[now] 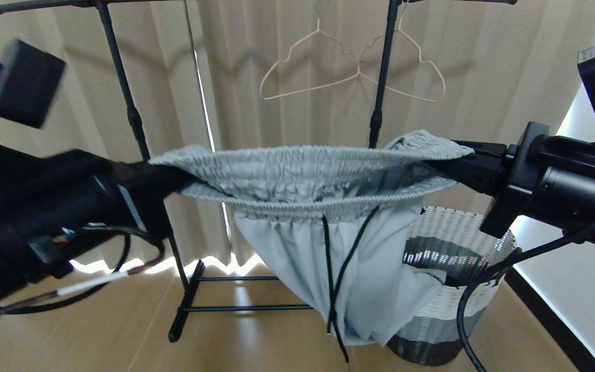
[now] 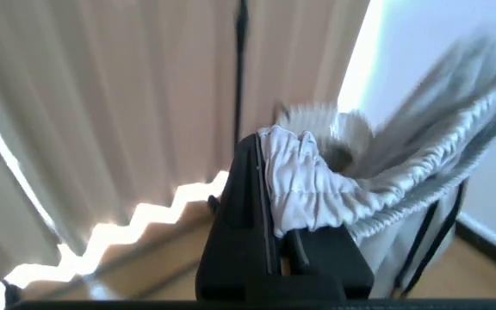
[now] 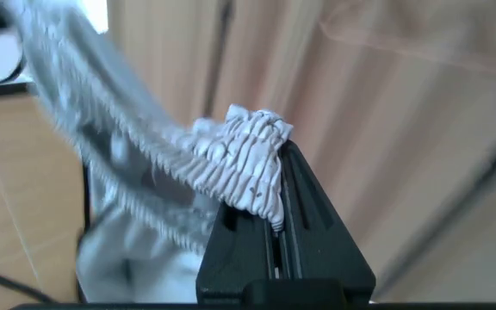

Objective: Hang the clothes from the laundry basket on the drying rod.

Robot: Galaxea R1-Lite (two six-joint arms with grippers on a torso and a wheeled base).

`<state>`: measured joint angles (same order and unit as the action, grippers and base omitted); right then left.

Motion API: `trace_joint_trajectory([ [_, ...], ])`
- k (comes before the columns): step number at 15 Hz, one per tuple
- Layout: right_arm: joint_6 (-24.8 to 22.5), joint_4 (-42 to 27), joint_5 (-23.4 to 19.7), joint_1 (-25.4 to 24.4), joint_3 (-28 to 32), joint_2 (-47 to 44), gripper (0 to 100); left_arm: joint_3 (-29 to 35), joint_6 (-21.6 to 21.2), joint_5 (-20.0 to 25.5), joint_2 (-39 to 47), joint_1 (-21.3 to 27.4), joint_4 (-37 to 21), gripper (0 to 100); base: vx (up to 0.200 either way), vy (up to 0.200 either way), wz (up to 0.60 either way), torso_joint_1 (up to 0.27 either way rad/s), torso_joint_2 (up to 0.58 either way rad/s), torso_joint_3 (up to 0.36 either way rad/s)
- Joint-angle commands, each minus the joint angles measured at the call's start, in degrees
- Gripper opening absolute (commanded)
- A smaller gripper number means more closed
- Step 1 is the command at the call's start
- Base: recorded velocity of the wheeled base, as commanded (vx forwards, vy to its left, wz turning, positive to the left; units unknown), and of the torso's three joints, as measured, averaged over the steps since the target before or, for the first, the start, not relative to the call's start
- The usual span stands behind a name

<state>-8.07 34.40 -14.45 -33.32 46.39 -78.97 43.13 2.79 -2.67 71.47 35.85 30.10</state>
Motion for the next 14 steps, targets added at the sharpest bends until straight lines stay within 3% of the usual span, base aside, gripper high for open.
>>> trace_joint_trajectory([
  [1, 0.0, 1.5, -0.6, 0.0, 0.5, -2.4, 0, 6.9, -0.1, 0.8, -8.6, -4.1, -7.9, 0, 0.000, 0.000, 0.00, 0.000, 0.00, 0.000],
  [4, 0.0, 4.4, -1.4, -0.4, 2.1, -4.5, 0, 9.8, -0.2, 1.0, -10.7, -6.1, -14.5, 0, 0.000, 0.000, 0.00, 0.000, 0.00, 0.000],
  [8, 0.0, 6.8, -1.5, -1.3, 4.8, -5.8, 0, 11.2, -1.1, 1.0, -11.1, -6.1, -14.5, 0, 0.000, 0.000, 0.00, 0.000, 0.00, 0.000],
  [12, -0.3, 5.2, -0.5, 1.1, 3.8, -4.3, 0, 7.7, -1.6, 1.0, -8.0, -5.4, -14.6, 0, 0.000, 0.000, 0.00, 0.000, 0.00, 0.000],
  [14, -0.3, -0.5, 1.3, 3.5, 3.5, -2.1, 0, 6.0, -5.9, 0.5, -4.2, -4.9, -14.6, 0, 0.000, 0.000, 0.00, 0.000, 0.00, 0.000],
])
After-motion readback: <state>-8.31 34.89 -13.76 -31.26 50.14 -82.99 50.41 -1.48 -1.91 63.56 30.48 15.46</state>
